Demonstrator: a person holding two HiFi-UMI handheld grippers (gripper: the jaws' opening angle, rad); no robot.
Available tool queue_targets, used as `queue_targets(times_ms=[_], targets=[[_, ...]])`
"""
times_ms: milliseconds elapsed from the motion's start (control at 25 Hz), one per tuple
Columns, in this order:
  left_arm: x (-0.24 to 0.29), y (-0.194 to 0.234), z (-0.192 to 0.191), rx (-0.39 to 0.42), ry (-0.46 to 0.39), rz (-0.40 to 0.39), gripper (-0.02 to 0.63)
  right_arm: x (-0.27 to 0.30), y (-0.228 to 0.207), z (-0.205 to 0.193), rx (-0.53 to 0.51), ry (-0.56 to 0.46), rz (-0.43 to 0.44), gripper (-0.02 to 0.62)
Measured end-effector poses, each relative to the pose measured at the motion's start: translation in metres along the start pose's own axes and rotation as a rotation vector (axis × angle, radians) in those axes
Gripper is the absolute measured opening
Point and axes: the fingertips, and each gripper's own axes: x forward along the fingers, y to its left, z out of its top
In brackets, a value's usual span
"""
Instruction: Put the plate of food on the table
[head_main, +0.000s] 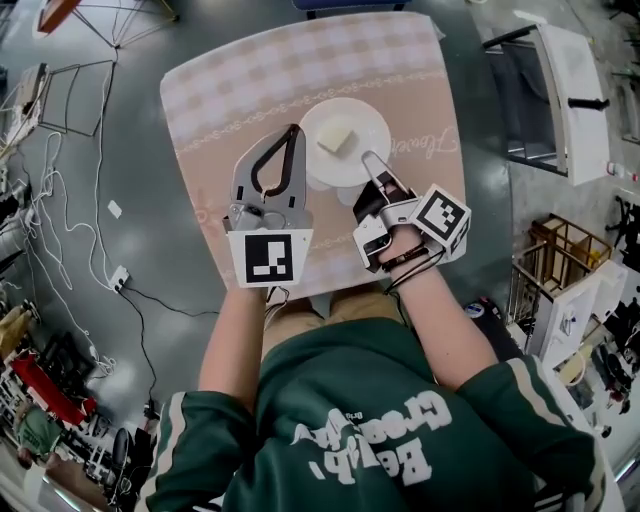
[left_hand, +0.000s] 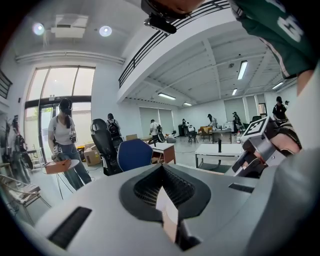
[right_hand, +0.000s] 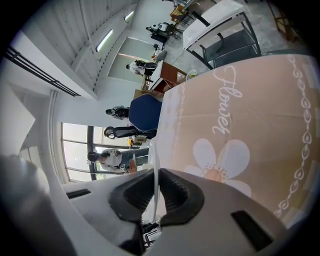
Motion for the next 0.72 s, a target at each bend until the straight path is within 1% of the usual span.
queue_targets(times_ms=[120, 320, 600, 720], targets=[[0.004, 0.001, -0.008, -0.004, 0.012, 0.001, 0.008, 0.01, -0.008, -0.002, 0.011, 0.005, -0.001, 0.032], [0.012, 0.005, -0.022, -0.058, 0.038, 0.01, 0.008, 0.023, -0.026, -0.006, -0.003, 0.024, -0.034, 0.032], [0.02, 0.006, -0.032, -0.056, 0.052, 0.009, 0.008, 0.04, -0.035, -0.012, -0.002, 0.04, -0.055, 0.032], [0.021, 0.006, -0.038, -0.071, 0.062, 0.005, 0.008, 0.046, -0.039, -0.011, -0.007, 0.038, -0.069, 0.032]])
